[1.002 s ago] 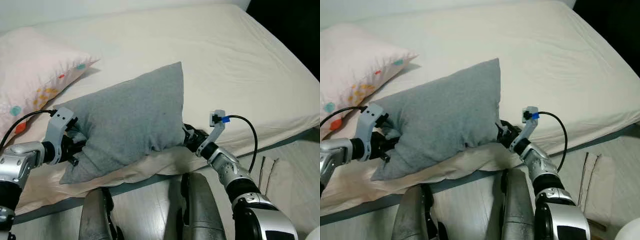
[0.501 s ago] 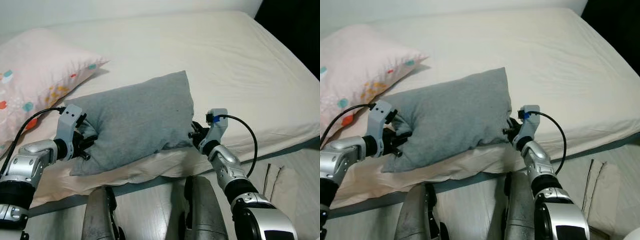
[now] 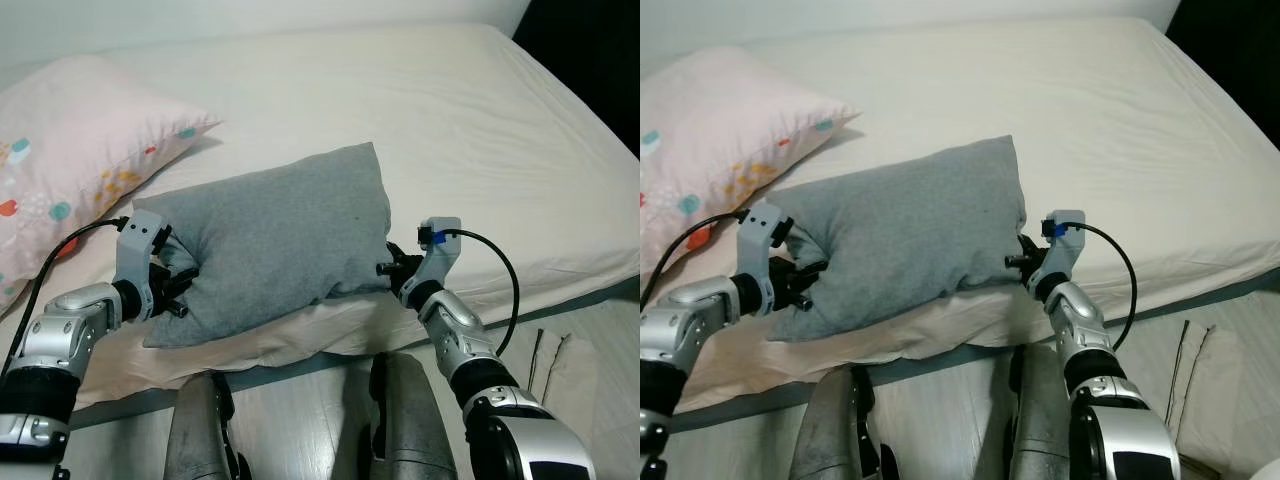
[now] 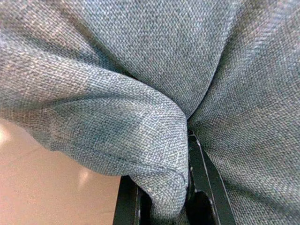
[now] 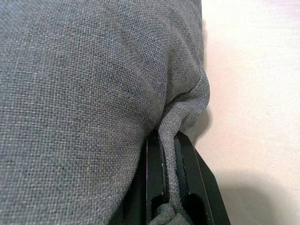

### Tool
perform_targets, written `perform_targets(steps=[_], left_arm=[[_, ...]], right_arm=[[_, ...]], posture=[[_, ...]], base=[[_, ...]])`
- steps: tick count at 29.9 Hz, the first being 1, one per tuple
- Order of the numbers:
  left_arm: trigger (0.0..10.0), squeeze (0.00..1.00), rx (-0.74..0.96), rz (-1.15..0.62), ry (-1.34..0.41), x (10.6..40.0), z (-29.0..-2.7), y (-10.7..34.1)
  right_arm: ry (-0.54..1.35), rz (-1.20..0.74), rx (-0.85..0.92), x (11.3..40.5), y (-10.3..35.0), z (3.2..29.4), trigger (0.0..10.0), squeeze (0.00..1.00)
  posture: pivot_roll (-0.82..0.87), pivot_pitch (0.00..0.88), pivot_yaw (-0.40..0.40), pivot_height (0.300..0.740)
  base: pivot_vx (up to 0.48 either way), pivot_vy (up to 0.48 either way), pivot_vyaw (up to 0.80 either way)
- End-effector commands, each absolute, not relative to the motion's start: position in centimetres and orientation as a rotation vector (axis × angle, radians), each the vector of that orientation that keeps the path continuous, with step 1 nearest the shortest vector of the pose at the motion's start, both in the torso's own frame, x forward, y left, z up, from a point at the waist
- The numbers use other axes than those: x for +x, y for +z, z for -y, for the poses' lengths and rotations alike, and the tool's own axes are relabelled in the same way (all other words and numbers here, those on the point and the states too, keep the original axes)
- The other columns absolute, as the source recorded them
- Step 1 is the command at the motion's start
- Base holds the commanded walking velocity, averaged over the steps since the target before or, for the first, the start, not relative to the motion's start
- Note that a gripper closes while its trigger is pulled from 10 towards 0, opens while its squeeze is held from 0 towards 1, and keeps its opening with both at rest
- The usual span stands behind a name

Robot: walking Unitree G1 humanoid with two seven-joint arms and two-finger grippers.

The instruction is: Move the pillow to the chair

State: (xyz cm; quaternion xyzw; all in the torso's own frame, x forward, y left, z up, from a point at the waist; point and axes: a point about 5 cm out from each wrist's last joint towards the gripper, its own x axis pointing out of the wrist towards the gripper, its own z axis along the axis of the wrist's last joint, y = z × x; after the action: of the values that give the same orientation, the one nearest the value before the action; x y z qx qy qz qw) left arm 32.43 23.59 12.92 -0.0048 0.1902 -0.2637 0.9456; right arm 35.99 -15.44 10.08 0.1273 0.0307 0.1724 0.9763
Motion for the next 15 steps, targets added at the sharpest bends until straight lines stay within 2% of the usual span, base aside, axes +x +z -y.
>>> perform_targets(steps=[1, 3, 4, 5, 10, 11, 15], left_arm=[[0.0, 0.00, -0.086, -0.379, -0.572, 32.3, -21.0, 11.8], [0.0, 0.00, -0.086, -0.379, -0.572, 32.3, -21.0, 11.8], [0.0, 0.00, -0.170, -0.301, -0.473, 32.5, -20.1, 12.0], [10.0, 0.00, -0.263, -0.271, -0.371, 32.6, -19.4, 11.8], [10.0, 0.00, -0.340, -0.302, -0.232, 32.4, -18.4, 10.5], [10.0, 0.00, -0.297, -0.301, -0.136, 32.1, -18.1, 9.4], [10.0, 0.00, -0.205, -0.274, -0.019, 31.7, -17.8, 8.3]], right_arm=[[0.364, -0.041, 0.219, 35.9, 10.1, 13.9, 0.0, 0.00], [0.364, -0.041, 0.219, 35.9, 10.1, 13.9, 0.0, 0.00], [0.298, 0.020, 0.087, 35.9, 10.8, 14.0, 10.0, 0.00], [0.243, 0.086, -0.019, 35.7, 11.3, 14.2, 10.0, 0.00], [0.178, 0.135, -0.112, 35.3, 11.5, 14.5, 10.0, 0.00], [0.172, 0.130, -0.139, 35.2, 11.3, 14.6, 10.0, 0.00], [0.188, 0.108, -0.160, 35.1, 11.0, 14.5, 10.0, 0.00]], posture=[[0.03, 0.228, -0.034, 0.557], [0.03, 0.228, -0.034, 0.557], [0.02, 0.197, -0.033, 0.557], [0.02, 0.178, -0.037, 0.557], [0.01, 0.162, -0.041, 0.557], [0.00, 0.136, -0.047, 0.557], [-0.01, 0.125, -0.054, 0.557]], base=[[0.000, 0.000, 0.00], [0.000, 0.000, 0.00], [0.000, 0.000, 0.00], [0.000, 0.000, 0.00], [0.000, 0.000, 0.00], [0.000, 0.000, 0.00], [0.000, 0.000, 0.00]])
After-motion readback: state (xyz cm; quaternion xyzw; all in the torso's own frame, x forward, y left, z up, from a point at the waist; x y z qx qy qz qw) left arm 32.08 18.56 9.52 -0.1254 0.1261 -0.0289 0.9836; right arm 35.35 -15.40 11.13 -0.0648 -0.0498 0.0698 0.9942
